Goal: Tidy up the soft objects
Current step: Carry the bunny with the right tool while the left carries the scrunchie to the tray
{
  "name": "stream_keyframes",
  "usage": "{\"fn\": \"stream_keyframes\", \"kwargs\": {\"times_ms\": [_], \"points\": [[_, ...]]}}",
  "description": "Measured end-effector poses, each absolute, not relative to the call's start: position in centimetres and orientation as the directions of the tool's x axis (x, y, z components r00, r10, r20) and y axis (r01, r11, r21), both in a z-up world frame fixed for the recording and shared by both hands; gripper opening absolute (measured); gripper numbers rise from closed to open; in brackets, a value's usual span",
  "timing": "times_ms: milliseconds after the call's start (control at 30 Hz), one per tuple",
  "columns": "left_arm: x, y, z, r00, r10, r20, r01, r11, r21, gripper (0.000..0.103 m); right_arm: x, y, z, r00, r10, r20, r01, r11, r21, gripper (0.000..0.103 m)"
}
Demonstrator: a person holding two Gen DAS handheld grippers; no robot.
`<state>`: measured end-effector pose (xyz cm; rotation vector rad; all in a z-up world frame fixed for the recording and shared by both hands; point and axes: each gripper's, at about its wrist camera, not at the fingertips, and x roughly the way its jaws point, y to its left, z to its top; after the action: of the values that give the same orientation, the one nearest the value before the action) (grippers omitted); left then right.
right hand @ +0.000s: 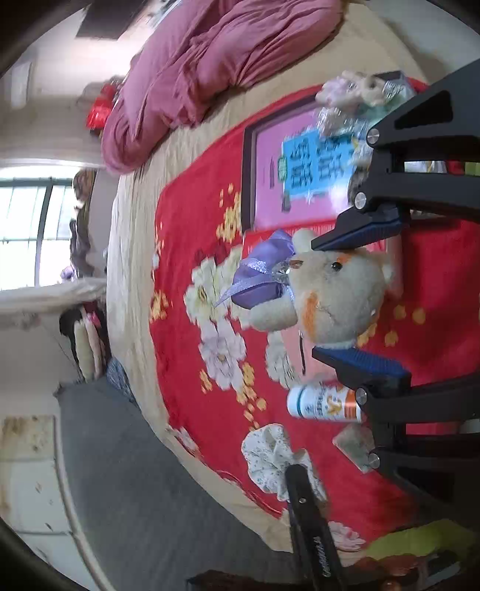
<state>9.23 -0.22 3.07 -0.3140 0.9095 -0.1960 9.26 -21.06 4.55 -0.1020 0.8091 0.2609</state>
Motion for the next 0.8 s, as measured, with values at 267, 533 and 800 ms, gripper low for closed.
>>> {"fn": "stream_keyframes", "kwargs": {"times_ms": [267,533,800], "points": [[9.8,-8.1,5.7,0.585,-0.357,-0.728,0.188,0.933,-0.307,0.015,8.8,-28.5,6.5,0.707,0.123,-0.696,-0.126,0.991,0.046,0.05],[10.2,-14.9,7.2,0.561,-0.399,-0.725,0.308,0.914,-0.265,0.015,7.5,-34.7,8.0,0.747,0.065,-0.662,-0.021,0.997,0.075,0.05],[10.4,-20.2,7.8,0.536,-0.423,-0.731,0.384,0.893,-0.235,0.015,6.8,-37.7,8.8,0.767,0.053,-0.64,0.015,0.995,0.101,0.05]]}}
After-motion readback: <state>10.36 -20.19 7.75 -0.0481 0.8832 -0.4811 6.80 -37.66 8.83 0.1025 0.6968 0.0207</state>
